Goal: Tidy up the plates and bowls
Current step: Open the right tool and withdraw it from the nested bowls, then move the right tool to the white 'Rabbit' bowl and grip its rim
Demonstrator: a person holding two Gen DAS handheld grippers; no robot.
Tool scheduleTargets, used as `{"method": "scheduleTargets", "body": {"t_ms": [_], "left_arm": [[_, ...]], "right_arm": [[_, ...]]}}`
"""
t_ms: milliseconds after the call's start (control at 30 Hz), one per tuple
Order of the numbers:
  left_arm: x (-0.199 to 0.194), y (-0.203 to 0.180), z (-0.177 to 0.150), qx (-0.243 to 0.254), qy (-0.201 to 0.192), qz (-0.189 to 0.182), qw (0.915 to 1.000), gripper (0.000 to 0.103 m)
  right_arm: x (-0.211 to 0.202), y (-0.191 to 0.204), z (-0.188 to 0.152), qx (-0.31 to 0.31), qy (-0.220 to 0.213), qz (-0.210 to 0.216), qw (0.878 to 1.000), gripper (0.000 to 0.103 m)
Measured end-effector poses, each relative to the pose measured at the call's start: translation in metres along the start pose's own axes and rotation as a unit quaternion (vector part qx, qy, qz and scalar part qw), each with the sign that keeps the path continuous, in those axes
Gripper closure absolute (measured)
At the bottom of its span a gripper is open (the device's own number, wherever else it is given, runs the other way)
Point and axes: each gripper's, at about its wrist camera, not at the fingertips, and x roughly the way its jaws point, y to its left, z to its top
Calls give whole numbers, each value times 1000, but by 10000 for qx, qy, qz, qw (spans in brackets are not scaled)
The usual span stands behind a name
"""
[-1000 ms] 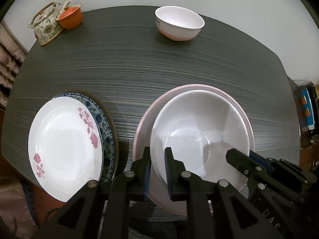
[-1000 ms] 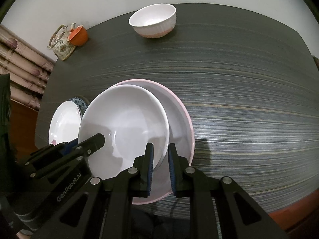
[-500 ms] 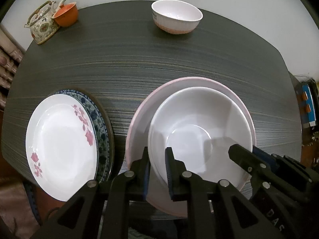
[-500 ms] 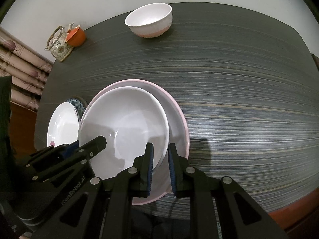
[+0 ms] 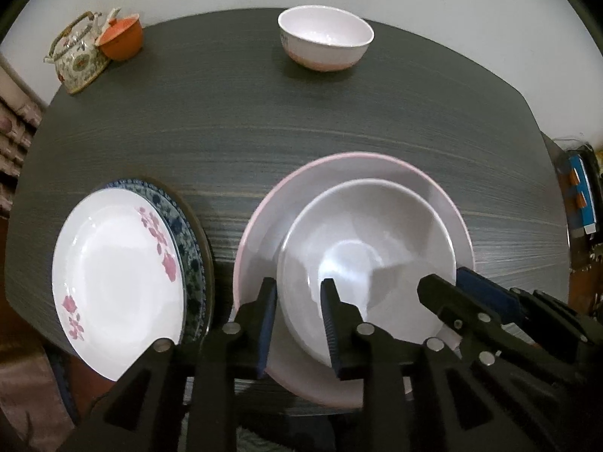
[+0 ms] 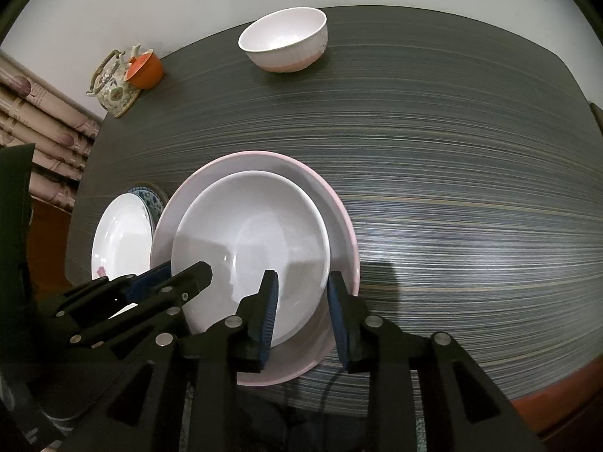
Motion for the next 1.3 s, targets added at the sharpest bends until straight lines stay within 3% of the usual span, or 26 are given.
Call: {"method": "scheduleTargets", "body": {"t_ms": [333, 967, 1067, 1300], "left_arm": [[-16, 5, 6, 51, -263, 36, 9996, 73], [-34, 10, 22, 62, -532, -202, 9984, 73], [-36, 12, 29, 75, -658, -64, 9978, 67], [-27, 25, 53, 48, -744, 274, 9968, 67]], "right_arm": [[-13, -1, 6, 8, -215, 13, 9998, 68], [-30, -5, 14, 47, -352, 154, 9992, 67], [-32, -6, 19, 45, -404, 135, 9991, 65], [-34, -17, 43, 126, -563, 97, 9983, 64]]}}
